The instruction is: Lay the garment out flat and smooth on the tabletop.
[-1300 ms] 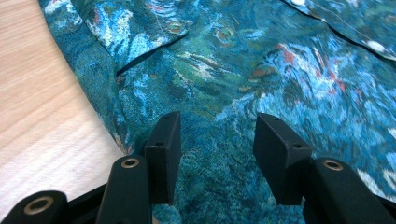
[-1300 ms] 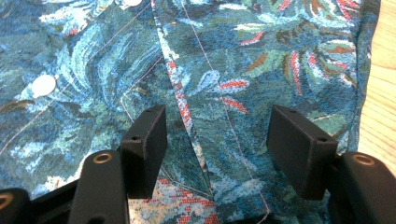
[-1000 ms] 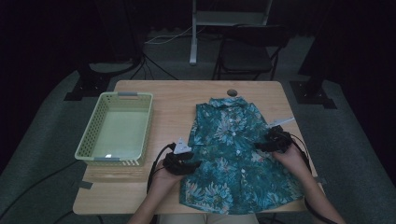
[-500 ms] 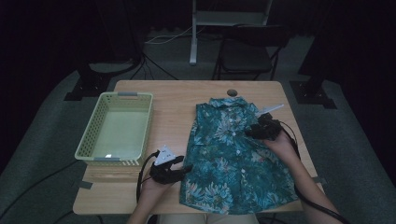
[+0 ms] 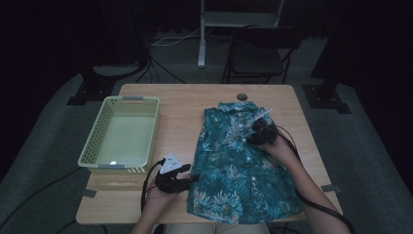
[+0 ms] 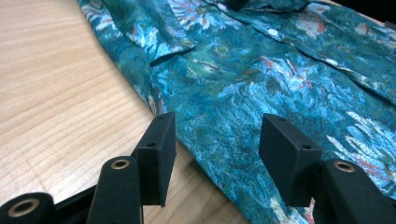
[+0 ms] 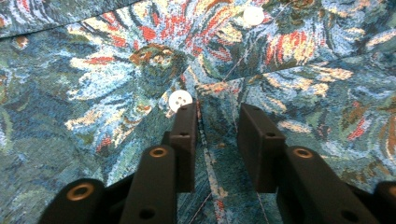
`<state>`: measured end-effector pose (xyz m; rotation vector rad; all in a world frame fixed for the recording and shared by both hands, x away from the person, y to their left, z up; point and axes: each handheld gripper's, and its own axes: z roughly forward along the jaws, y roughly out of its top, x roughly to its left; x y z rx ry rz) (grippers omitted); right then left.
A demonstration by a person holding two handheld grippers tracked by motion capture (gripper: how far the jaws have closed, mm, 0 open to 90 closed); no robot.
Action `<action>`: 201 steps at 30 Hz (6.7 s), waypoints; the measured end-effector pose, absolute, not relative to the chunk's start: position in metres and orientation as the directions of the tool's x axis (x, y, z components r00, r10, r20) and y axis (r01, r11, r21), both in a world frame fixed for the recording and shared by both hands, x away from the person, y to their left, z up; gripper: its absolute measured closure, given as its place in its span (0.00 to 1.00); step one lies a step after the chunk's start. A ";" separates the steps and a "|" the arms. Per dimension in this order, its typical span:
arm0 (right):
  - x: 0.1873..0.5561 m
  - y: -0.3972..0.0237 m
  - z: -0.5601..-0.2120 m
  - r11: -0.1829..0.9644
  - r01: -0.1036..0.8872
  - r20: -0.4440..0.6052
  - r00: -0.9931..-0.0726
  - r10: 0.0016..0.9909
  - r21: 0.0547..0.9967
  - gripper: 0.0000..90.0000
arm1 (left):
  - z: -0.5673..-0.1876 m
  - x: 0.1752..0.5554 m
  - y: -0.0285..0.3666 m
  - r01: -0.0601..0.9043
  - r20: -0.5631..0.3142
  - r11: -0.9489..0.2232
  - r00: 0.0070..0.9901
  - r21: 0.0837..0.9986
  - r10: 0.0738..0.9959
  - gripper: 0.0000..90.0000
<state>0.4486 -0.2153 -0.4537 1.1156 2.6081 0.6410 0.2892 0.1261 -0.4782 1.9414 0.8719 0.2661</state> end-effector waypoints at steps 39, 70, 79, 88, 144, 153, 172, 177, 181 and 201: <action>0.476 -0.402 -0.425 0.032 0.805 -0.073 0.014 0.997 0.593 0.44 | -0.479 0.289 0.121 0.472 -0.150 -0.325 0.724 0.820 0.673 0.53; 0.298 -0.384 -0.458 -0.008 0.516 0.186 -0.294 0.937 0.857 0.15 | -0.444 0.326 0.100 0.380 -0.129 -0.287 0.771 0.879 0.624 0.23; 0.278 -0.389 -0.473 -0.039 0.518 0.248 -0.340 0.907 0.854 0.16 | -0.431 0.375 0.050 0.316 -0.005 -0.386 0.778 0.867 0.628 0.29; 0.280 -0.385 -0.475 -0.003 0.551 0.239 -0.358 0.903 0.835 0.16 | -0.441 0.426 0.015 0.390 -0.006 -0.426 0.743 0.817 0.669 0.32; 0.285 -0.382 -0.478 0.031 0.583 0.230 -0.368 0.901 0.812 0.16 | -0.437 0.465 0.062 0.567 -0.082 -0.255 0.501 0.783 0.862 0.99; 0.285 -0.382 -0.478 0.027 0.587 0.232 -0.362 0.903 0.809 0.16 | -0.425 0.456 0.121 0.569 -0.145 -0.077 0.335 0.819 0.931 0.57; 0.285 -0.383 -0.478 0.022 0.584 0.233 -0.358 0.904 0.812 0.16 | -0.439 0.413 0.117 0.505 -0.111 -0.148 0.448 0.850 0.887 0.12; 0.284 -0.382 -0.478 0.022 0.583 0.231 -0.356 0.905 0.812 0.16 | -0.442 0.393 0.119 0.453 -0.116 -0.143 0.497 0.880 0.860 0.12; 0.284 -0.382 -0.478 0.022 0.583 0.230 -0.355 0.906 0.812 0.16 | -0.449 0.376 0.122 0.419 -0.128 -0.126 0.528 0.899 0.840 0.12; 0.284 -0.380 -0.478 0.030 0.584 0.218 -0.350 0.911 0.811 0.16 | -0.458 0.297 0.148 0.389 -0.172 -0.107 0.616 0.915 0.769 0.12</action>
